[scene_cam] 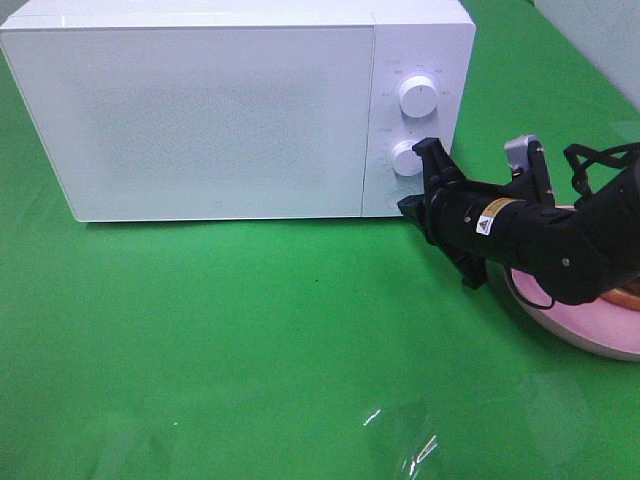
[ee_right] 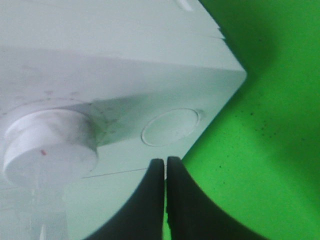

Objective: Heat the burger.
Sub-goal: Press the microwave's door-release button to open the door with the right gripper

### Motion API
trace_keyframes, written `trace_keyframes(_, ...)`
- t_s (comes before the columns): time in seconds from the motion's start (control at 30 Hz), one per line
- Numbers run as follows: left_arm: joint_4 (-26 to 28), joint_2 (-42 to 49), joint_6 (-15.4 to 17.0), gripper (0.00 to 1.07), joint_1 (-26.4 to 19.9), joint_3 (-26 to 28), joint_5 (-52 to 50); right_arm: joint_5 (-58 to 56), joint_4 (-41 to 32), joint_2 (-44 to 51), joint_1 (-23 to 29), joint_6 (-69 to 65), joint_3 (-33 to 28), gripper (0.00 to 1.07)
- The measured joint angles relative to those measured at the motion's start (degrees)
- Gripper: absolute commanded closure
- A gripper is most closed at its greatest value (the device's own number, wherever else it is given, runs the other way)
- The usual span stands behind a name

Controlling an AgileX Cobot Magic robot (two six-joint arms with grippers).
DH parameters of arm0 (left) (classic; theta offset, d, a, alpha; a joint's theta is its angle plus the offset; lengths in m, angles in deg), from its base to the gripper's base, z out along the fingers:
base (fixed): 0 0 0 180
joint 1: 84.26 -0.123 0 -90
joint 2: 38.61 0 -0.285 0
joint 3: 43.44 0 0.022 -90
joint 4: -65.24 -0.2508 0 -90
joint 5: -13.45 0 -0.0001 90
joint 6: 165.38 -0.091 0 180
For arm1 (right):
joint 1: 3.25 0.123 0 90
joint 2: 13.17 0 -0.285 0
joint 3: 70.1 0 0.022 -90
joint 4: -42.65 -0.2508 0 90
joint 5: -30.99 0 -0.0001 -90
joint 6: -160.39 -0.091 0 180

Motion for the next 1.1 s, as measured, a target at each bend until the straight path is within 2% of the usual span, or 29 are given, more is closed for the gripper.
trace_keyframes(0.17,0.0,0.0,0.0,1.06,0.0,0.0,0.0,4.0,-2.7,-2.6,0.0,-1.8,0.1,1.07)
trace_keyframes(0.53,0.0,0.0,0.0,1.06,0.0,0.0,0.0,1.1,-5.4,-4.4,0.4,-1.4,5.0,1.07)
trace_keyframes(1.1,0.0,0.0,0.0,1.06,0.0,0.0,0.0,3.0,-9.1,-7.4,0.9,-0.5,6.8,1.07)
